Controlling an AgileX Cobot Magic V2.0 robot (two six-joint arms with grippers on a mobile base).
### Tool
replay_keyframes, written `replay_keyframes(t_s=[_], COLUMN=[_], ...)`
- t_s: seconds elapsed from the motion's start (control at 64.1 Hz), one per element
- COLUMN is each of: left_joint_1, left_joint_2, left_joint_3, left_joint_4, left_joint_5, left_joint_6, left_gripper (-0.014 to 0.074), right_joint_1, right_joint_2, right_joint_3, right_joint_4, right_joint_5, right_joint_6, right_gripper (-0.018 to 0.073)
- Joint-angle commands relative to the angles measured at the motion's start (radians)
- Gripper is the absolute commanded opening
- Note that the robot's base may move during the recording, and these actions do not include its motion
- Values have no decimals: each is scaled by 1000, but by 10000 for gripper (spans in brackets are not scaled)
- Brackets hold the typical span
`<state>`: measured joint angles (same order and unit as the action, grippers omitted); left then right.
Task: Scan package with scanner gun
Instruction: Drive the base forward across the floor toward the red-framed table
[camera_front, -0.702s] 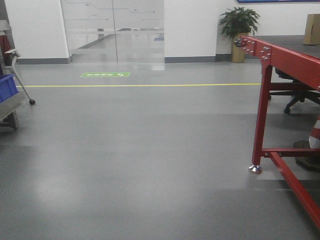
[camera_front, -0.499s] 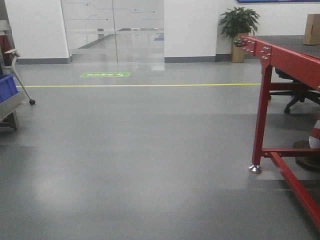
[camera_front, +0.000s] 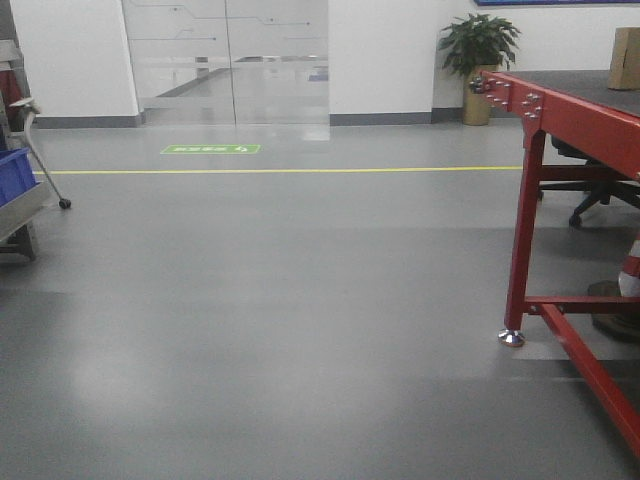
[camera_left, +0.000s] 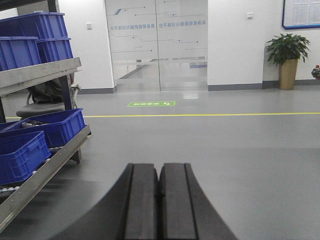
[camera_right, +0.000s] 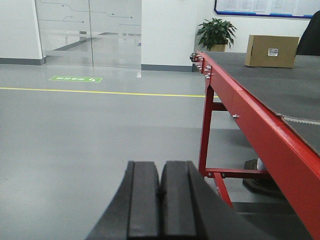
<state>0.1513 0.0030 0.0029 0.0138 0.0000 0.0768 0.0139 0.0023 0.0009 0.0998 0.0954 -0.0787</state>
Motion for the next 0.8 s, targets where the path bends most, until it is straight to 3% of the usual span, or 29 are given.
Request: replay_keyframes(t_s=[0.0,0.78], left_joint_1=[5,5], left_joint_2=[-3,-3], left_joint_3=[-3,-3], left_joint_4=[-6,-6], left_joint_5=[-18,-18], left_joint_6=[-6,-6], left_gripper=[-111,-111], right_joint_1=[-2,-2], right_joint_2=[-2,-2], right_joint_3=[-1,-1], right_joint_4=[-7,-7], right_joint_5=[-19,-19], right_joint_6=[-2,-2], right_gripper=[-153,-153])
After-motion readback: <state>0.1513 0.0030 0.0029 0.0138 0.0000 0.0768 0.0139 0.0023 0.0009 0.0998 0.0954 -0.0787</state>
